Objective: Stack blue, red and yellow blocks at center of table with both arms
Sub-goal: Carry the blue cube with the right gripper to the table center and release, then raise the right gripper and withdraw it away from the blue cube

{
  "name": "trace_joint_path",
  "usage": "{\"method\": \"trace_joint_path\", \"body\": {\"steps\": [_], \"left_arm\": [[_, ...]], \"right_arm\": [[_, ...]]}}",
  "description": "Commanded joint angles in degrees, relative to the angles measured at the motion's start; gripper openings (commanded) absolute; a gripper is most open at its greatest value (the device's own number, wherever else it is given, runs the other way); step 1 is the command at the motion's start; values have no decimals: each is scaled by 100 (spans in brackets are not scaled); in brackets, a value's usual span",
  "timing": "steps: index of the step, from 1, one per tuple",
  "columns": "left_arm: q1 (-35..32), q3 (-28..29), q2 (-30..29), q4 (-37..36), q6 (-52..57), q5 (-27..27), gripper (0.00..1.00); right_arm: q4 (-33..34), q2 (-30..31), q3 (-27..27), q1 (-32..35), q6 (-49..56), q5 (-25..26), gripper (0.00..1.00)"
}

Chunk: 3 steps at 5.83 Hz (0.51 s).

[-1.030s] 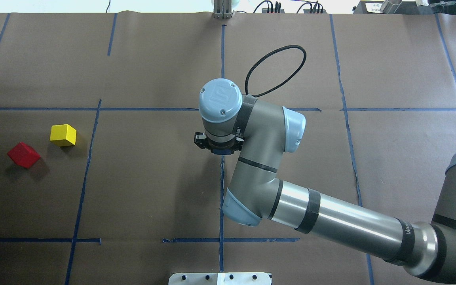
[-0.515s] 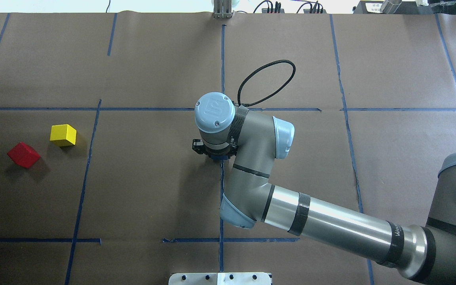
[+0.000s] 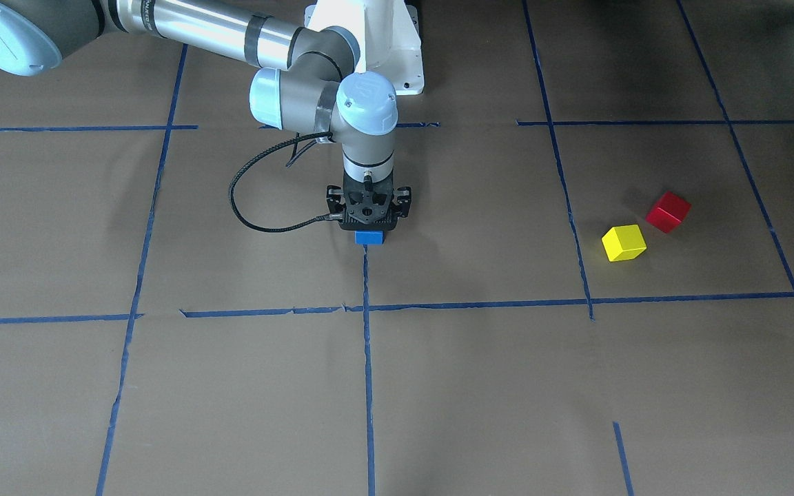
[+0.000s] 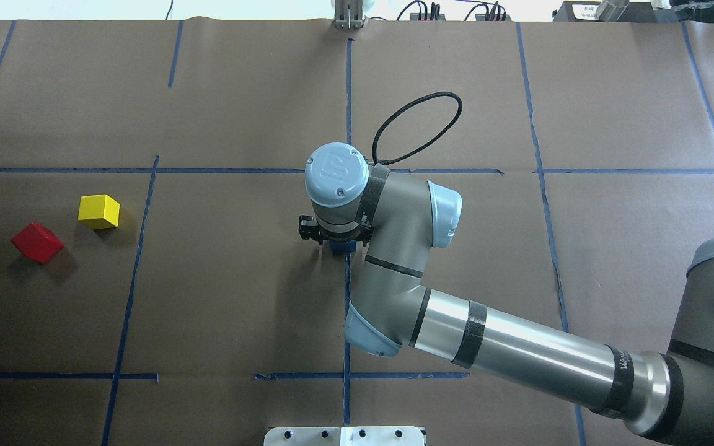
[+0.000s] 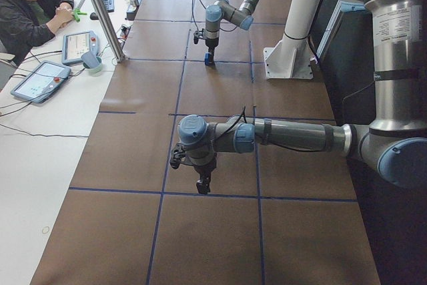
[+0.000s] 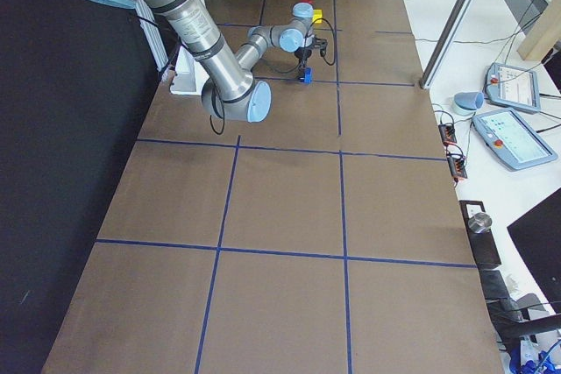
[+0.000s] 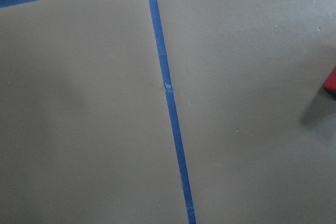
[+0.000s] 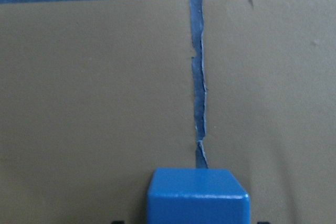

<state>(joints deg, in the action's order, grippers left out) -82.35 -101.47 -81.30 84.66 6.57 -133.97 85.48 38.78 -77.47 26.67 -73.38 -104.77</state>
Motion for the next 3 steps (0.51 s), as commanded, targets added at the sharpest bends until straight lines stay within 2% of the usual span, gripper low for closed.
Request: {"method": "trace_joint_path", "body": {"steps": [1,2,3], "left_arm": [[0,-4,0,7,-6,2,100],[-9,-13,0,7,2,2,100],[0,-22,-17,15,2,19,100]], "right_arm": [[273,67,-695,380,77,-130,99],[694,164,-1099,809,687,-514,99],[811,634,-1530,1457,1467,-1127,99]]}}
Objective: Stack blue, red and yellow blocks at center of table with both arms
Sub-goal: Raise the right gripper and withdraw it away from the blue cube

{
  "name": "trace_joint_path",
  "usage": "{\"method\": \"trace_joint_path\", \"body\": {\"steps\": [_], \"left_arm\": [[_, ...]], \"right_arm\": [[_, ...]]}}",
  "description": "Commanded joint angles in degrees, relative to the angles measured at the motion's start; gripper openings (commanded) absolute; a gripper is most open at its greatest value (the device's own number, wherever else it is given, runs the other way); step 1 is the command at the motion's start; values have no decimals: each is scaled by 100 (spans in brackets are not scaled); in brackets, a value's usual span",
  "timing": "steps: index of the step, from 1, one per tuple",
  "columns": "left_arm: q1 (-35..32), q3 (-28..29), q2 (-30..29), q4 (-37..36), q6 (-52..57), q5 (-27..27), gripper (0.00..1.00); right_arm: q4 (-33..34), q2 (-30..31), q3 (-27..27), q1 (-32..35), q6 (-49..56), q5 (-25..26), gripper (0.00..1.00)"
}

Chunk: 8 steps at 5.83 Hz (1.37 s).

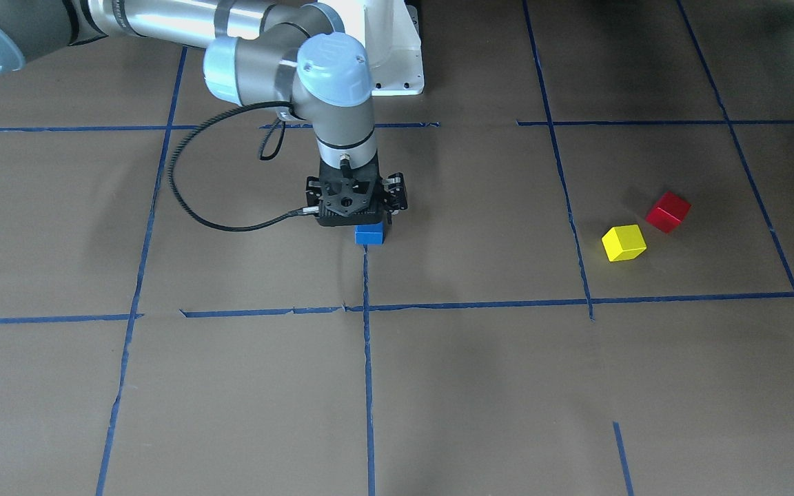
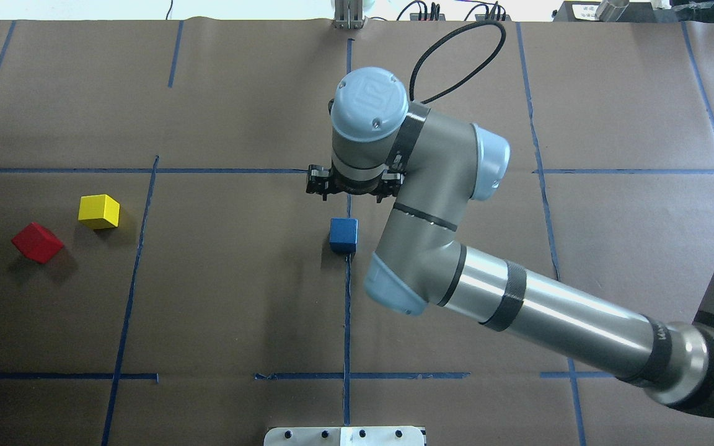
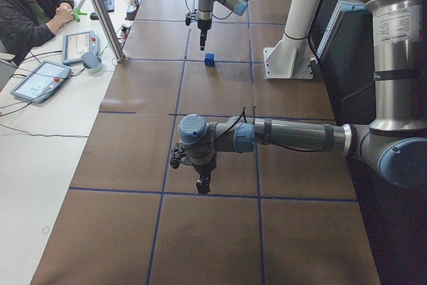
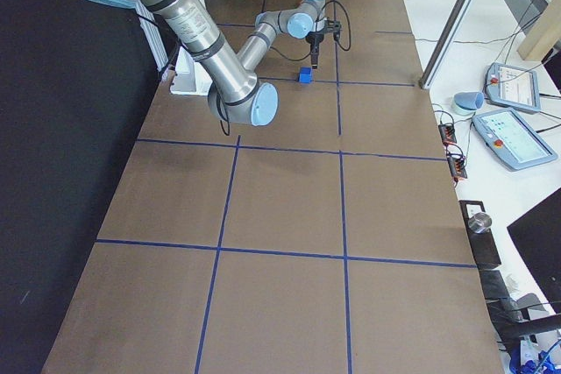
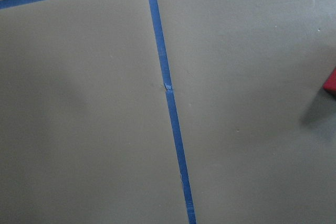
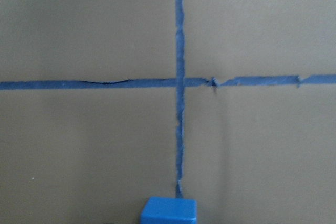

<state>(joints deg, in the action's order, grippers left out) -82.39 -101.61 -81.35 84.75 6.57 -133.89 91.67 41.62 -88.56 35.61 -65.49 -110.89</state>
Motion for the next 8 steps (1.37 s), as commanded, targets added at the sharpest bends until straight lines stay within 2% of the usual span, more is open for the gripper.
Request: {"method": "trace_joint_path", "body": {"steps": [1,2,4,5,6,7,8], "left_arm": [[21,-8,-47,-2,-24,38,100],[21,-8,-152,-3,-42,4,100],[21,-17,-572,6,-51,29,100],[12,-95,-662,6,-51,30,100],[21,-96,-776,6,-33,30,100],[12,-79,-1038,15,-24,-5,100],[21,-174,-1049,41,11,-14,100]], "right_arm": [[193,1034,-774,1283,1800,-1148,99],[185,1764,-977,2021,3212,-1511,99],[80,3563,-1006,3733,6664,-2327,99],[88,4390,-1014,4595,7959,-2689,99],[88,5077,-1032,5230,8399,-2666,99],[36,5572,-1015,5541,8438,-2588,99],[-165,5855,-1023,5588,8351,-2587,100]]}}
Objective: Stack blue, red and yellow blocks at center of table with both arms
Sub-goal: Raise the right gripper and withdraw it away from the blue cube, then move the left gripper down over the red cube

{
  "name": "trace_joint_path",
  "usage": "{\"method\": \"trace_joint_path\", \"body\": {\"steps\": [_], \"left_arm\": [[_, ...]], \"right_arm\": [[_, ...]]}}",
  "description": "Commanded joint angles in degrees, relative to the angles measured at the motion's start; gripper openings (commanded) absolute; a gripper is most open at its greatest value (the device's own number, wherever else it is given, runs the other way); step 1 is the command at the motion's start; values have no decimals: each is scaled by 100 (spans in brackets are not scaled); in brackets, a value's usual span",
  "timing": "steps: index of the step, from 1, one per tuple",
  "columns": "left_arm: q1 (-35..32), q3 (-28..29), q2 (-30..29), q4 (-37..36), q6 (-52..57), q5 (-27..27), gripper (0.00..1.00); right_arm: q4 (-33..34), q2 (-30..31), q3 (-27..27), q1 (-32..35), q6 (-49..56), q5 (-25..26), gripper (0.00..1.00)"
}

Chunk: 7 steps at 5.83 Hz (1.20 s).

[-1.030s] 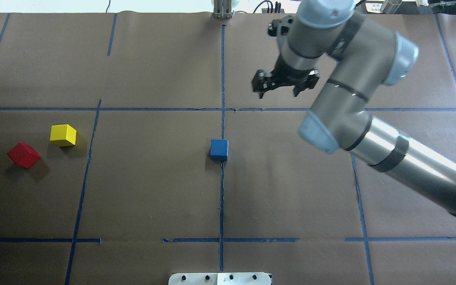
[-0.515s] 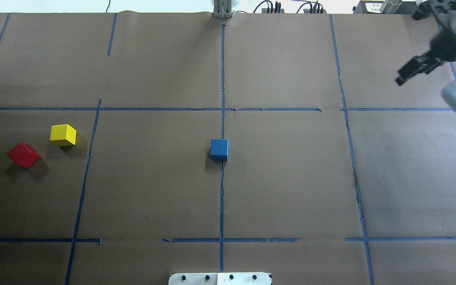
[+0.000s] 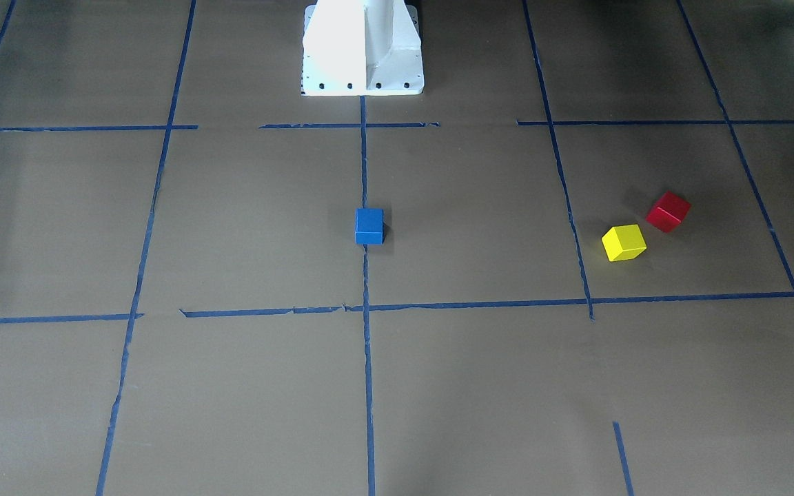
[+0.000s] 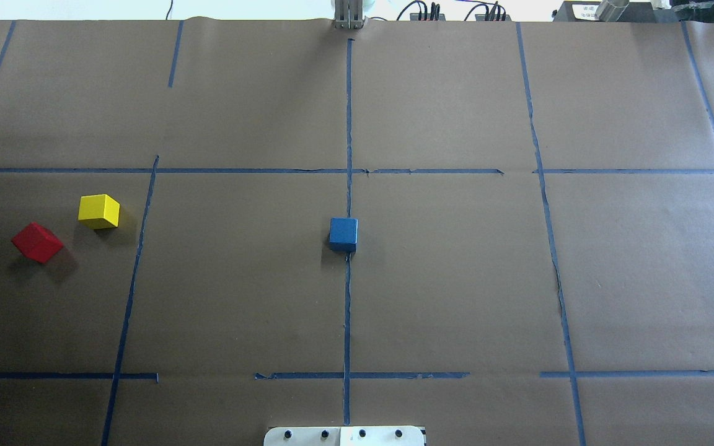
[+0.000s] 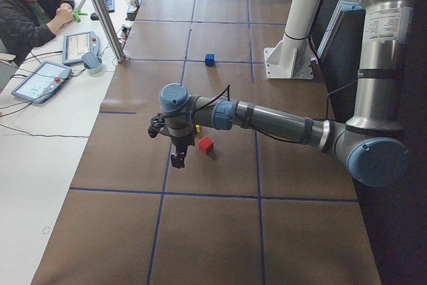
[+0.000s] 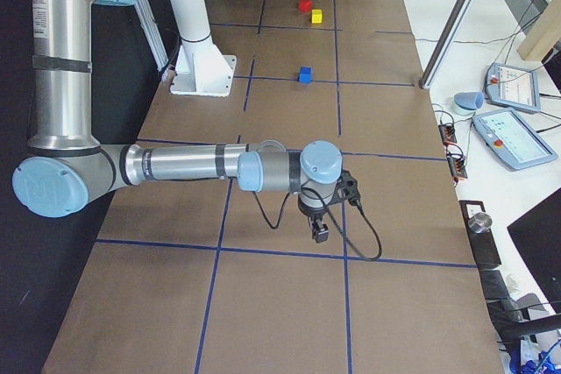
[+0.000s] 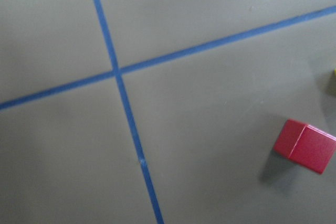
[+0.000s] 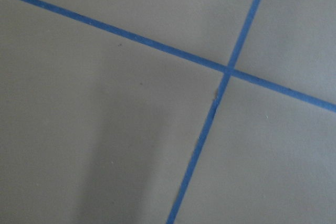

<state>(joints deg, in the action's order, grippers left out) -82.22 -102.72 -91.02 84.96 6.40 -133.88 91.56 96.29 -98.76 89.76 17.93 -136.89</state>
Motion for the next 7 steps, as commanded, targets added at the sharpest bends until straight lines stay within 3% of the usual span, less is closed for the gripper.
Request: {"method": "trace_joint_path", "body": {"steps": [1,2,4,5,7], "left_arm": [[492,-169,-92,516,-276,-6,100],[1141,-283,-118,765,-1411,37,100],[2075,-232,-118,1982,-4675,571,100],[2592,-127,-110,2502,-5544,887,100],[3316,40,-354,2560,-6421,1486,100]], "right_arm": [[-208,365,5,173,-34,22,100],[-209,330,5,173,-52,22,100],[-217,329,14,165,-44,22,100],[-226,338,32,165,-44,22,100],[-235,347,41,165,-35,22,100]]}}
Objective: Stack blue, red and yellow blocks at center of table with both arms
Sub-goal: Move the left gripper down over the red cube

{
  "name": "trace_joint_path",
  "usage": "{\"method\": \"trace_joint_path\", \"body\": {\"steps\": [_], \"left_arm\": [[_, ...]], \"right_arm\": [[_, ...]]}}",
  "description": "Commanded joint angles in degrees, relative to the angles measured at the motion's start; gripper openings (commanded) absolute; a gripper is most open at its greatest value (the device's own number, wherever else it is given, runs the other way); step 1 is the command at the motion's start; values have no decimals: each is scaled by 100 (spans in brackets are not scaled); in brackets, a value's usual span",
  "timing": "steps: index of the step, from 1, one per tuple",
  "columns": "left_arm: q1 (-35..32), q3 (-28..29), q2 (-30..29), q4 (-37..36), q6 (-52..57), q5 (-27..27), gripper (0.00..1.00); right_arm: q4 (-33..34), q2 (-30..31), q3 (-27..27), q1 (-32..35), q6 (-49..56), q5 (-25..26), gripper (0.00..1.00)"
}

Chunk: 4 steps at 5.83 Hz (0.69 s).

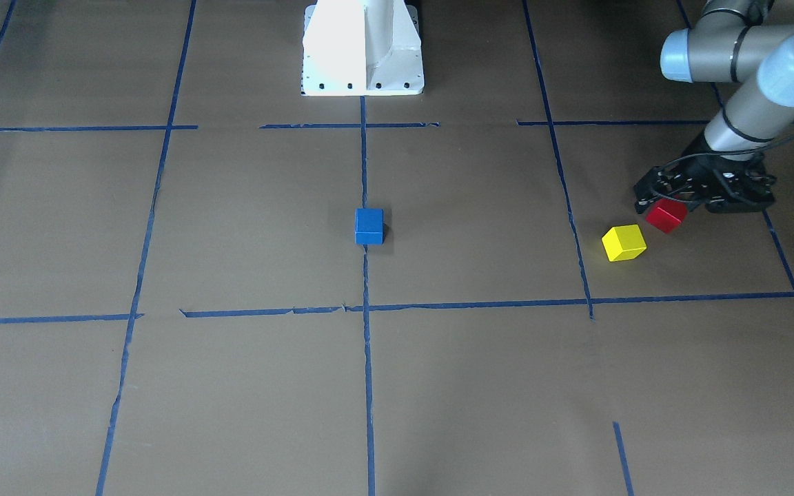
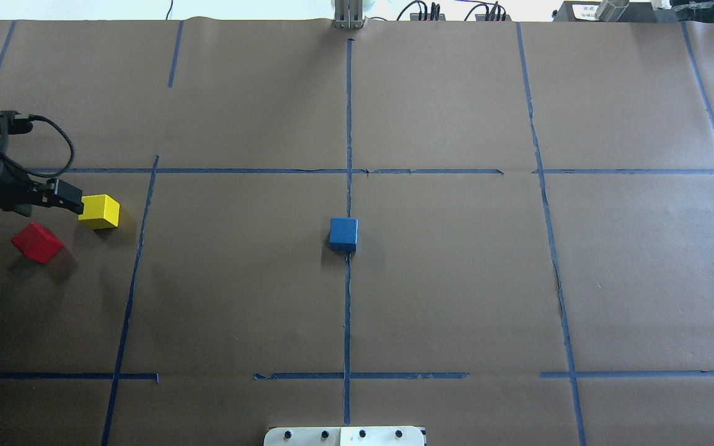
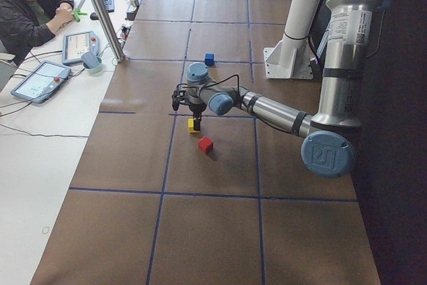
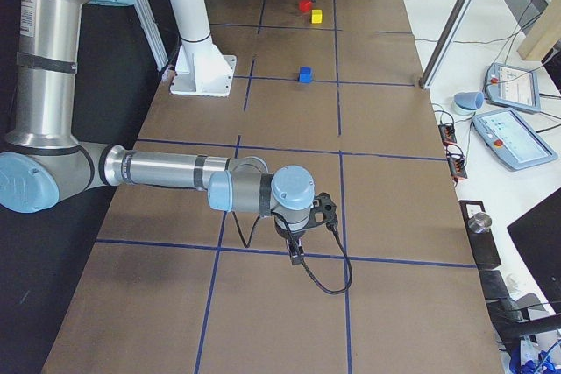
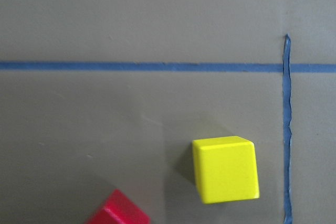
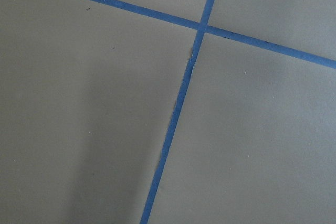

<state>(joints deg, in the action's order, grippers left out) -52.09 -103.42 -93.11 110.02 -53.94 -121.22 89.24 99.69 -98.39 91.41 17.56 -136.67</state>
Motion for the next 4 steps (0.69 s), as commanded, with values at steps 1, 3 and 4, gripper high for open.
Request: {"method": "trace_joint_path", "body": {"steps": [1,3,4], "left_arm": [[305,137,-103,150,-24,195,100],[252,-38,326,212,1973,151,100],[200,-38,502,213,2941,-162,100]], "right_arm": [[-3,6,4,0,2,0,100],[-3,6,4,0,-7,-9,100],[-3,6,4,0,-7,-9,100]]}}
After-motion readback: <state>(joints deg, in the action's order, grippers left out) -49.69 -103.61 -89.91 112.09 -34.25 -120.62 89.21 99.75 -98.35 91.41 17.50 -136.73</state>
